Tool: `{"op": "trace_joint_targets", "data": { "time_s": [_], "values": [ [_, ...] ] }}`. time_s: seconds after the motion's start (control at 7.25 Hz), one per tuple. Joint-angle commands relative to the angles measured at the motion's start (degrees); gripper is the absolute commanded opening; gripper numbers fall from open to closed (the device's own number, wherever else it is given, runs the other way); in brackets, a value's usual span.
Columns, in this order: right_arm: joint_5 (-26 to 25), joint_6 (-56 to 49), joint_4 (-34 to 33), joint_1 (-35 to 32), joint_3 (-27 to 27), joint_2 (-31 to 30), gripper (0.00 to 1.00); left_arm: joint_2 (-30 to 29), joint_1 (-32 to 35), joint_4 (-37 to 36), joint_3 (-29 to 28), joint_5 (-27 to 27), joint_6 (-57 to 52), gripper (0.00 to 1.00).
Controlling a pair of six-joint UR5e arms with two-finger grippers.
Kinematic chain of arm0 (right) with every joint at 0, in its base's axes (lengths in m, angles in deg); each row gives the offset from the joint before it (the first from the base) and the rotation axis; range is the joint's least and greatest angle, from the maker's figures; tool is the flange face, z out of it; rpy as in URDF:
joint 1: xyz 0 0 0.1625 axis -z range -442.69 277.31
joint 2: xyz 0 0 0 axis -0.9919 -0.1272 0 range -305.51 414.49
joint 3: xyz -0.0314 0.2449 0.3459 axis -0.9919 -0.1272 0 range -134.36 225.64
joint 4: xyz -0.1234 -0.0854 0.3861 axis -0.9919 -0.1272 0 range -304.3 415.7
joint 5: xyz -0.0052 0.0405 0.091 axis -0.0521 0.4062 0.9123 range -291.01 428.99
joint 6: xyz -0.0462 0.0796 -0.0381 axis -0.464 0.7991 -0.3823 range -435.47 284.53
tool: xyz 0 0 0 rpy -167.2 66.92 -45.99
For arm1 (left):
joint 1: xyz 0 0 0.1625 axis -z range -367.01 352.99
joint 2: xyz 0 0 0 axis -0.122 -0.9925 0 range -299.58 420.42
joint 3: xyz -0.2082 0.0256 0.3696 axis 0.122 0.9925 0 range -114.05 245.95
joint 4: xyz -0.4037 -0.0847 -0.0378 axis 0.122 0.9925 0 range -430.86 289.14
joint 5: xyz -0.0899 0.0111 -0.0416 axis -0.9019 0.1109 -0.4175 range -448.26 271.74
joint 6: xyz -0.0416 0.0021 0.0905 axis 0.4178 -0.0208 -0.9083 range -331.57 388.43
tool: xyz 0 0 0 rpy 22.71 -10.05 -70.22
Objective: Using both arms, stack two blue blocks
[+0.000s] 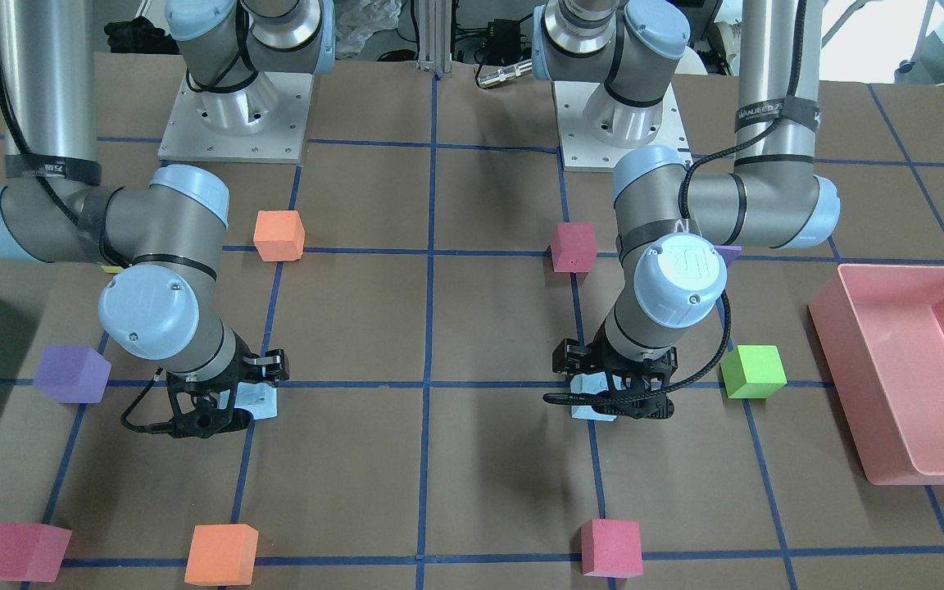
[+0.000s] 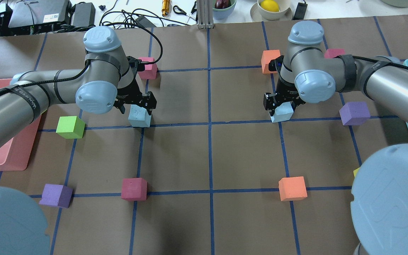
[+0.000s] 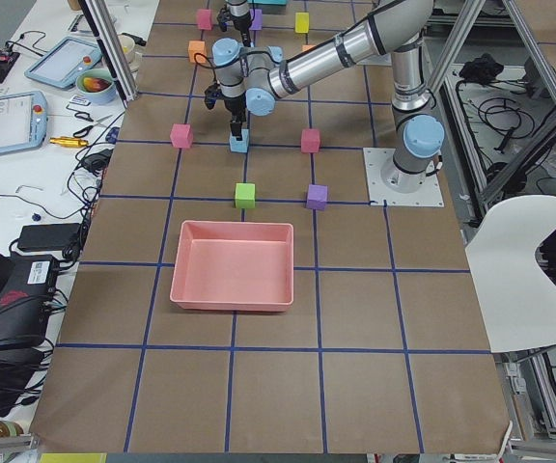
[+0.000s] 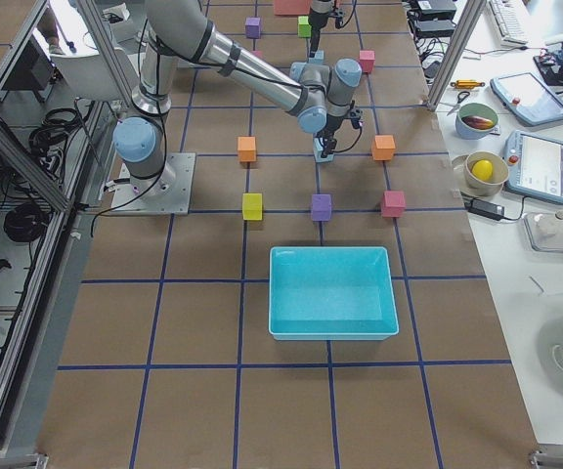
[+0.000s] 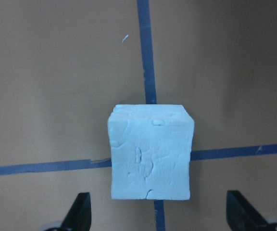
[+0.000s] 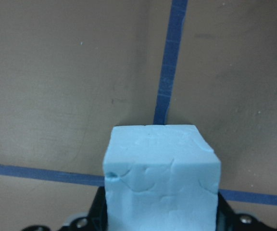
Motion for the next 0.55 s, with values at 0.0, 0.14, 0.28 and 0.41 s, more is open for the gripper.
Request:
{"op": "trace_joint_targets", "data": {
  "time_s": [0.0, 0.14, 0.28, 0.41],
  "values": [
    [-0.1, 0.8, -0.1, 0.0, -1.2, -0.3, 0.0, -2.1, 0.0, -1.8, 0.4, 0.0, -0.5, 1.0],
    [-0.1, 1.5, 0.6, -0.4, -5.0, -0.6, 0.0, -2.4, 0.0, -1.7, 0.6, 0.0, -0.6, 1.0],
    [0.0, 5.2, 4.1, -1.5, -10.1, -0.1, 0.0, -2.5, 0.0, -1.8, 0.7, 0.0, -0.6, 1.0],
    [-0.1, 8.4, 7.8, -3.1, -15.2, 1.6, 0.0, -2.5, 0.0, -1.8, 0.7, 0.0, -0.6, 1.0]
  ]
}}
